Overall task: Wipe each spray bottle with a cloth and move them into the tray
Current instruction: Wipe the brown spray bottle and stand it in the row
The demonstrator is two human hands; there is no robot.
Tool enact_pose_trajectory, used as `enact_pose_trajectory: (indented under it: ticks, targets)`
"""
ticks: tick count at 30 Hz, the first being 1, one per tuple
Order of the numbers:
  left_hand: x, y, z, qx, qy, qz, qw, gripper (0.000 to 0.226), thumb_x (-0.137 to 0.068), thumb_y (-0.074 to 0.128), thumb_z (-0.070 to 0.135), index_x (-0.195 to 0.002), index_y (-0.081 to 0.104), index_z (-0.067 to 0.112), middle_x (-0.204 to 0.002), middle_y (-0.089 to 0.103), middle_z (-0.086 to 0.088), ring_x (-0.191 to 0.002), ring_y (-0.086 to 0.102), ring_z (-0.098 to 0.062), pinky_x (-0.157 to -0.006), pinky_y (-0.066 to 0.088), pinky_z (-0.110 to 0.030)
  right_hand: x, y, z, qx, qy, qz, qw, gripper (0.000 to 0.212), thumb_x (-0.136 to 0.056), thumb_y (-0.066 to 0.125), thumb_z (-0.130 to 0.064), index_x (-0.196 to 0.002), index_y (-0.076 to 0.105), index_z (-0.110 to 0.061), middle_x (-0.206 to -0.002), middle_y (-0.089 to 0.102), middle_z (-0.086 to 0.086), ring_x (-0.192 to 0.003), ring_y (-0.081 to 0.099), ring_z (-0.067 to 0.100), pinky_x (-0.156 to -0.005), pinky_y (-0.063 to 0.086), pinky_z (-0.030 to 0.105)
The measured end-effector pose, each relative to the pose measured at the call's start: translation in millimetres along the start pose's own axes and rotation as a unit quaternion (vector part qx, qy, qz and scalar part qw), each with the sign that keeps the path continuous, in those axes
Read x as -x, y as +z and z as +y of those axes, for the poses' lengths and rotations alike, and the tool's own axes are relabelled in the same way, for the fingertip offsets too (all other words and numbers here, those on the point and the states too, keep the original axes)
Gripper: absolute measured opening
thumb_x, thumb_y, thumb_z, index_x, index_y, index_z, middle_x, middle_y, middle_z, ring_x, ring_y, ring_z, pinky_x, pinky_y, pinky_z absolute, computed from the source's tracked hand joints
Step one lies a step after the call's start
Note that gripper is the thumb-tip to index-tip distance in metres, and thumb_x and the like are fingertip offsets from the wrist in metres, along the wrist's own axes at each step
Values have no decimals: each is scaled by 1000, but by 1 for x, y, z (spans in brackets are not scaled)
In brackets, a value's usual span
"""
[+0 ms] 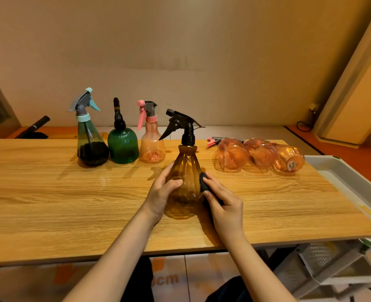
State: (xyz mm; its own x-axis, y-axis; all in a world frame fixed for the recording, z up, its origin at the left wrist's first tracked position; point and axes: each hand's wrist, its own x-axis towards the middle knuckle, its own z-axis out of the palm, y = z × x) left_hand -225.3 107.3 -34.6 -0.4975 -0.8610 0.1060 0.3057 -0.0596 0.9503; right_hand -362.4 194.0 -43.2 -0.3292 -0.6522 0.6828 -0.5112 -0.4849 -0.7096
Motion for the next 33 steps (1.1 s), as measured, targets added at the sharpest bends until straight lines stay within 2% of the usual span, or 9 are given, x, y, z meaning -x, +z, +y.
enact_pose_trajectory:
  ticks: [3, 7, 13, 17, 21, 24, 28, 30, 33]
  targets:
    - [-1, -2, 0, 5, 8, 26, 1000, 83, -60, 68, 39, -136, 48, 13, -117, 64, -16, -103, 65, -26, -80, 56, -36, 1, 0, 0, -9, 6, -20, 1000, 37, -80, 63, -7, -117, 59, -11, -120, 58, -13, -115, 55, 3, -98, 42, 19]
    - [-3, -3, 1, 16, 10, 38, 999, 78, -57, 67, 38, -129, 53, 13, -106, 67, -11, -93, 67, -23, -72, 57, -31, 0, 0, -1, -7, -11, -34, 999, 35, -82, 58, -20, -116, 59, -12, -121, 57, -13, -115, 55, 3, -97, 42, 17]
    - [-2, -8, 1, 46, -8, 34, 998, 85, -57, 68, 39, -135, 49, 11, -112, 65, -15, -93, 67, -23, -67, 56, -31, 2, -1, -2, -25, -21, -41, 999, 37, -82, 59, -17, -117, 59, -7, -123, 58, -7, -116, 56, 10, -99, 43, 24]
    - [-2, -8, 3, 69, -6, 26, 997, 72, -57, 67, 39, -123, 56, 13, -102, 69, -10, -89, 69, -22, -67, 57, -32, 4, -2, -2, -25, -26, -47, 998, 38, -82, 60, -17, -119, 58, -11, -124, 59, -6, -117, 55, 12, -99, 43, 25]
    - [-1, -8, 8, 102, -28, -1, 994, 63, -55, 67, 40, -110, 60, 11, -91, 72, -9, -83, 68, -23, -68, 58, -34, 3, -1, -3, -25, -17, -30, 999, 38, -81, 62, -15, -119, 59, -13, -122, 57, -13, -115, 55, 5, -97, 42, 18]
    - [1, -7, 9, 73, -37, -20, 996, 70, -53, 76, 43, -113, 58, 13, -93, 72, -6, -86, 69, -21, -67, 58, -32, 3, -3, -3, -16, -10, -13, 1000, 40, -78, 64, -1, -117, 58, -8, -119, 58, -11, -114, 54, -1, -95, 41, 14]
    - [2, -3, 9, 32, -35, -18, 999, 98, -43, 85, 64, -125, 53, 19, -106, 72, -5, -100, 68, -22, -74, 57, -31, 3, -5, -1, -19, -6, 3, 1000, 41, -77, 62, 2, -117, 58, -9, -118, 58, -12, -114, 54, -1, -96, 41, 14]
    - [2, -3, 8, 30, -28, -15, 999, 96, -46, 87, 59, -126, 53, 19, -110, 71, -6, -102, 67, -23, -77, 57, -31, 3, -6, -1, -21, -9, 9, 1000, 41, -77, 62, 2, -117, 59, -9, -119, 58, -14, -115, 55, 2, -96, 41, 15]
    - [4, -2, 9, 21, -16, -24, 999, 72, -60, 80, 40, -125, 57, 19, -108, 70, -6, -98, 68, -20, -73, 56, -27, 5, -5, 0, -10, -42, 2, 999, 41, -79, 64, -2, -118, 59, -12, -122, 59, -11, -116, 56, 10, -99, 42, 22]
